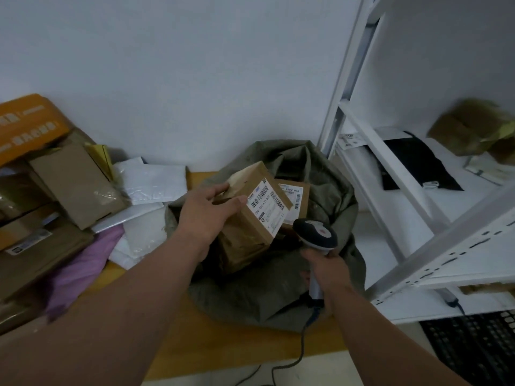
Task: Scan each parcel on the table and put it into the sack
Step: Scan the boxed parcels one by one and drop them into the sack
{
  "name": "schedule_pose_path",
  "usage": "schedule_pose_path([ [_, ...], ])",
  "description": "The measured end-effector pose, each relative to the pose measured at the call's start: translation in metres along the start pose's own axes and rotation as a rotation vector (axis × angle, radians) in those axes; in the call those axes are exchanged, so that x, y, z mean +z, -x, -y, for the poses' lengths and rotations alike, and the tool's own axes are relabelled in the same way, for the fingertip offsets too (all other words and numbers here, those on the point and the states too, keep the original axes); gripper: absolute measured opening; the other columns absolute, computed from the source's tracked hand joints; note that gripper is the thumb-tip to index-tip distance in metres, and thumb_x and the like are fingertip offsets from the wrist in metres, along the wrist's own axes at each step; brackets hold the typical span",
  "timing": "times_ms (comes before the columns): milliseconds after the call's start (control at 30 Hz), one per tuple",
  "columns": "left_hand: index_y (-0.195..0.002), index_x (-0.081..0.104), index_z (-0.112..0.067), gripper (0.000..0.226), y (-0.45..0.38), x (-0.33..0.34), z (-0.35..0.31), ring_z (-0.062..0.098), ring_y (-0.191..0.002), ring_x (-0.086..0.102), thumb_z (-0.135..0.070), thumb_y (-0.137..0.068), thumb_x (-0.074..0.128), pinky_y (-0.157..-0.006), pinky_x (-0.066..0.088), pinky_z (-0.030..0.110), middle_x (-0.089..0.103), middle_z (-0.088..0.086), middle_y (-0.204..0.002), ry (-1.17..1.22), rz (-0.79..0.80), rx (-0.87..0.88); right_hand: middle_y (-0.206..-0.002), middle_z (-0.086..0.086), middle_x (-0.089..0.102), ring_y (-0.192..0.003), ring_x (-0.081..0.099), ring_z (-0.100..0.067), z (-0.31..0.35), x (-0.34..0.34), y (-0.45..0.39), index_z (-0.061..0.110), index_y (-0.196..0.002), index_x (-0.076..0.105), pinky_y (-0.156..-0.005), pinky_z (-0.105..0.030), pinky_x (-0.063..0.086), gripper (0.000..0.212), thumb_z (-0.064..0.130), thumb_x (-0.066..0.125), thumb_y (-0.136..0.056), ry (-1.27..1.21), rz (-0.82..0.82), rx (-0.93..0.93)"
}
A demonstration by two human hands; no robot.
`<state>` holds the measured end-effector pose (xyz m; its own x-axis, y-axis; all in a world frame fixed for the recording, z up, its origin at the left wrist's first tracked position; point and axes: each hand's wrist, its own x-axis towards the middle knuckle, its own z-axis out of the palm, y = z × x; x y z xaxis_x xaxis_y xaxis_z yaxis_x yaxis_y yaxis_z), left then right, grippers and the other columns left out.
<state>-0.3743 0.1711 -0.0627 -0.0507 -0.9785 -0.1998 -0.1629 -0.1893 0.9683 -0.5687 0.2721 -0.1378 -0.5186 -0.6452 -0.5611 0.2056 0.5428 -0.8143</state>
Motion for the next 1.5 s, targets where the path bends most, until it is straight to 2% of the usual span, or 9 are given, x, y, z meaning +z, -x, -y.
schedule_pose_path([
  [133, -0.132, 0.059, -0.024, 0.064, -0.001, 0.013, 0.008, 0.013, -0.099, 0.064, -0.03, -0.073, 0.084, -0.088, 0.054, 0.03, 0.064, -0.003, -0.114, 0.007, -0.048, -0.01, -0.11, -0.014, 0.062, -0.088, 0.067, -0.03, -0.013, 0.004, -0.025, 0.012, -0.119, 0.053, -0.088, -0.045, 0.057, 0.046, 0.031, 0.074, -0.082, -0.049, 0.024, 0.151],
  [300, -0.13, 0.061, -0.027, 0.062, 0.004, 0.022, 0.011, 0.008, -0.095, 0.064, -0.032, -0.073, 0.083, -0.078, 0.051, 0.02, 0.066, -0.01, -0.107, -0.057, -0.049, -0.009, -0.096, -0.01, 0.061, -0.076, 0.063, -0.025, -0.021, 0.002, -0.036, 0.01, -0.118, 0.052, -0.068, -0.033, 0.053, 0.033, 0.022, 0.069, -0.091, -0.151, 0.032, 0.245],
  [533, -0.134, 0.057, -0.029, 0.065, 0.01, 0.038, 0.0, 0.012, -0.098, 0.063, -0.038, -0.074, 0.081, -0.086, 0.055, 0.033, 0.062, -0.006, -0.116, -0.173, -0.004, 0.051, -0.086, -0.01, 0.064, -0.069, 0.062, -0.022, -0.012, -0.028, -0.017, 0.013, -0.083, 0.06, -0.067, -0.033, 0.05, 0.011, 0.016, 0.067, -0.09, -0.259, -0.161, 0.078],
  [633, -0.132, 0.056, -0.032, 0.064, 0.012, 0.056, -0.002, 0.017, -0.107, 0.059, -0.044, -0.074, 0.08, -0.091, 0.051, 0.034, 0.056, -0.003, -0.127, -0.213, 0.046, 0.076, -0.086, -0.015, 0.067, -0.063, 0.061, -0.02, -0.007, -0.042, 0.002, 0.01, -0.086, 0.062, -0.056, -0.028, 0.048, 0.008, 0.014, 0.066, -0.09, -0.309, -0.223, 0.045],
  [900, -0.136, 0.042, -0.022, 0.052, 0.026, 0.089, 0.014, 0.018, -0.105, 0.054, -0.038, -0.091, 0.065, -0.086, 0.047, 0.034, 0.052, 0.002, -0.125, -0.249, 0.224, -0.111, -0.063, -0.011, 0.068, -0.066, 0.066, -0.027, 0.004, -0.073, 0.047, 0.003, -0.084, 0.066, -0.077, -0.041, 0.055, 0.008, 0.01, 0.07, -0.084, -0.379, -0.28, -0.064],
  [1067, -0.14, 0.047, -0.018, 0.045, 0.029, 0.09, 0.031, 0.021, -0.116, 0.049, -0.037, -0.099, 0.049, -0.098, 0.04, 0.035, 0.044, 0.008, -0.14, -0.818, 0.38, -0.062, -0.052, -0.004, 0.067, -0.081, 0.071, -0.042, 0.001, -0.076, 0.052, 0.01, -0.064, 0.066, -0.084, -0.056, 0.056, 0.017, 0.013, 0.069, -0.08, -0.248, -0.265, -0.102],
  [1233, -0.137, 0.05, -0.022, 0.038, 0.034, 0.092, 0.032, 0.021, -0.11, 0.054, -0.029, -0.101, 0.045, -0.1, 0.047, 0.036, 0.054, 0.006, -0.13, -0.914, 0.51, -0.06, -0.078, -0.01, 0.074, -0.071, 0.073, -0.025, 0.007, -0.069, 0.05, 0.008, -0.086, 0.066, -0.079, -0.043, 0.058, 0.007, 0.015, 0.068, -0.085, -0.179, -0.162, -0.12],
  [1400, -0.144, 0.043, -0.018, 0.044, 0.03, 0.091, 0.041, 0.025, -0.126, 0.049, -0.018, -0.1, 0.046, -0.103, 0.04, 0.032, 0.049, 0.01, -0.142, -0.948, 0.338, 0.021, -0.089, -0.012, 0.076, -0.087, 0.074, -0.028, 0.011, -0.061, 0.042, 0.01, -0.095, 0.069, -0.09, -0.049, 0.058, 0.013, 0.018, 0.072, -0.086, -0.108, -0.039, -0.114],
  [1500, -0.136, 0.049, -0.02, 0.042, 0.024, 0.072, 0.037, 0.027, -0.124, 0.047, -0.028, -0.095, 0.053, -0.101, 0.043, 0.039, 0.047, 0.009, -0.139, -1.028, 0.097, 0.138, -0.094, -0.011, 0.075, -0.088, 0.073, -0.027, 0.012, -0.057, 0.034, 0.013, -0.099, 0.067, -0.089, -0.047, 0.059, 0.014, 0.019, 0.071, -0.088, -0.096, -0.001, -0.089],
])
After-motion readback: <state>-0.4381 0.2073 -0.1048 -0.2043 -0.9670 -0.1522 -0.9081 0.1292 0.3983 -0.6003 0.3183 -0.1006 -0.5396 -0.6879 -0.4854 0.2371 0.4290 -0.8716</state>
